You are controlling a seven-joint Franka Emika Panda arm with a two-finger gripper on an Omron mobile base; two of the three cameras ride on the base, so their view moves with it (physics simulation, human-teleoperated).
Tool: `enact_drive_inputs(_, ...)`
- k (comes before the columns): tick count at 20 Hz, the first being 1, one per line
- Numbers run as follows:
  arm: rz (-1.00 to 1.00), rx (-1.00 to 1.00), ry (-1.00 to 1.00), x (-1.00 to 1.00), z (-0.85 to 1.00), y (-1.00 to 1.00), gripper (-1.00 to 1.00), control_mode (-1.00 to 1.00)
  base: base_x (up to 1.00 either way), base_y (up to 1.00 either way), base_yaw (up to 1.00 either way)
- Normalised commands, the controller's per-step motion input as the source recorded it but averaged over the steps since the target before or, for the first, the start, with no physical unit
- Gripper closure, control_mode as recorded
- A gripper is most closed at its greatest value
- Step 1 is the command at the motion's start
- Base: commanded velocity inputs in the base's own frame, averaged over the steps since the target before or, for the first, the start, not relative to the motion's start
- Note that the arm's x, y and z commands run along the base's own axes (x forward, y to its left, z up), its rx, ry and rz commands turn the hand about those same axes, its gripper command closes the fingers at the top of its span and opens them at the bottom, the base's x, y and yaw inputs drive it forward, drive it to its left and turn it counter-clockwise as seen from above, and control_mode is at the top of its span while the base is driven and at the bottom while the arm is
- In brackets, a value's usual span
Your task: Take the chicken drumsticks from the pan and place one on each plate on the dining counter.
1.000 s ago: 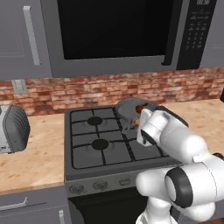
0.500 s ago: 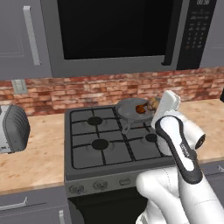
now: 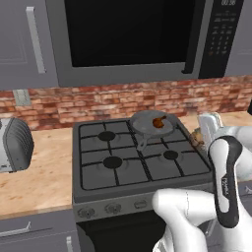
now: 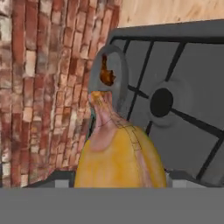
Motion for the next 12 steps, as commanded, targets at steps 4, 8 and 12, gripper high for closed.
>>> enact_drive_inputs(4,0.22,-0.56,0.68,-0.35,-1.0,0.16,1.0,-1.0,0.0,0.0,0.0)
enact_drive_inputs(8,0.11,-0.25,0.29,-0.25,-0.72,0.04,1.0,-1.0,0.0,0.0,0.0)
enact_drive_inputs(12,0.06,-0.08,0.1,-0.06,-0.32,0.0,1.0,-1.0,0.0,0.0,0.0)
